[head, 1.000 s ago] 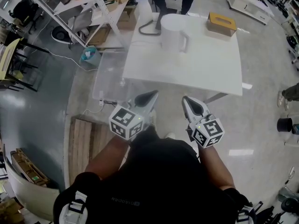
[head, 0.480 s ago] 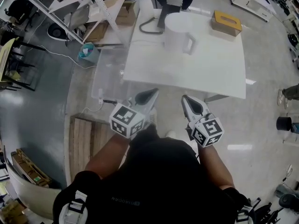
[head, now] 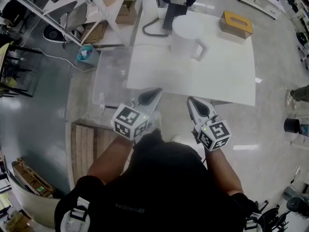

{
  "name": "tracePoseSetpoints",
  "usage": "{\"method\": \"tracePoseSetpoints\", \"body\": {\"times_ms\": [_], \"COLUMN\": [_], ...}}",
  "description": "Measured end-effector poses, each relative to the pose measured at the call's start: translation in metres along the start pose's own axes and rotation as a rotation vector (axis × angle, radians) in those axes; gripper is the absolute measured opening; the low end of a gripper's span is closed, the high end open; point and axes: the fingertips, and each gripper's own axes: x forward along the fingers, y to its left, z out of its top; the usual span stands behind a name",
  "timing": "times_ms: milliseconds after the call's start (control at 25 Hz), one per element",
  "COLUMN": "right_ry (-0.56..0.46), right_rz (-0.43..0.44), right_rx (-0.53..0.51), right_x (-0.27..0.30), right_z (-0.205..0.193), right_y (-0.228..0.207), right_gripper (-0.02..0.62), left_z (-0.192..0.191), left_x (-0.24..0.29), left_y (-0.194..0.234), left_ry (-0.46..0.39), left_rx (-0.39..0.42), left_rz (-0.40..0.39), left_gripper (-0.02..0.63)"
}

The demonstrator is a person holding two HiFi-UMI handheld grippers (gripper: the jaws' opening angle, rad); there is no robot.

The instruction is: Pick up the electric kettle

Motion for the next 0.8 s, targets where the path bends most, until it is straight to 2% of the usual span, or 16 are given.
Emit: {"method": "tracePoseSetpoints", "body": {"times_ms": [800], "right_ry": [0.044], "right_rz": [-0.071], "right_rx": [0.011], "right_x": [0.061], "right_z": [0.019], "right_y": [-0.03], "right_gripper": [0.006], "left_z": [0.019], "left_x": [0.038], "left_y": [0.059], "left_ry": [0.037], "left_rx": [0.027], "left_rz": [-0.09], "left_gripper": [0.003]}}
